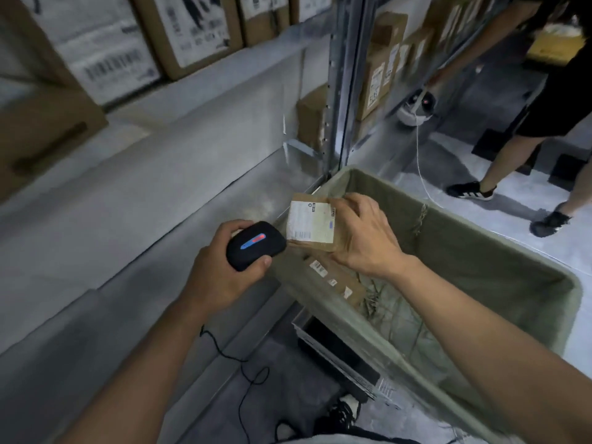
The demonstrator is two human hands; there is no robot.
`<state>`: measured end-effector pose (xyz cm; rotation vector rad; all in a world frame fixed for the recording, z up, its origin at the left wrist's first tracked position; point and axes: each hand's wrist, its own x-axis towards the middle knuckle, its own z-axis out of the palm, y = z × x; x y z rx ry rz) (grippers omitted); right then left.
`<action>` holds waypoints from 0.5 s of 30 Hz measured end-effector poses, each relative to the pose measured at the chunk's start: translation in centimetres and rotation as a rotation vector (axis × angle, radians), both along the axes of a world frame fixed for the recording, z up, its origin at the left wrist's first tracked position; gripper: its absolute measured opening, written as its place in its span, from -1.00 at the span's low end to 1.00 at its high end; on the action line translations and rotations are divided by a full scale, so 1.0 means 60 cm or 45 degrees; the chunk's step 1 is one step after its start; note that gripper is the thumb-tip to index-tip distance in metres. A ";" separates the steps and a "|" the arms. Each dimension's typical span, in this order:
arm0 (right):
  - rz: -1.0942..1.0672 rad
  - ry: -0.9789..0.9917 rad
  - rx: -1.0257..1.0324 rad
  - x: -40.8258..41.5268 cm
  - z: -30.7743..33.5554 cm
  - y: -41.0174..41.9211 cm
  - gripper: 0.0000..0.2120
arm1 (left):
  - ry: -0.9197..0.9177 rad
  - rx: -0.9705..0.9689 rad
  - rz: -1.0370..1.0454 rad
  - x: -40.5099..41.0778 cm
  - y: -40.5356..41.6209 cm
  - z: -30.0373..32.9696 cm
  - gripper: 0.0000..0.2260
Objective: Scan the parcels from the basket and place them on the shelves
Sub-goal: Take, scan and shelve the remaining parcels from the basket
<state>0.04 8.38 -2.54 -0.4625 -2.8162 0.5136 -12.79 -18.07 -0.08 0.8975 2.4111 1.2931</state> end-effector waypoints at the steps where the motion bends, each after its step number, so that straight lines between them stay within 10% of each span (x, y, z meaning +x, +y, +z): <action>1: -0.004 0.024 0.007 -0.010 0.004 -0.013 -0.04 | -0.003 0.016 0.033 0.001 -0.014 0.002 -0.48; 15: 0.035 0.250 0.159 -0.098 0.038 -0.190 -0.05 | -0.119 0.329 0.522 0.051 -0.158 0.009 -0.47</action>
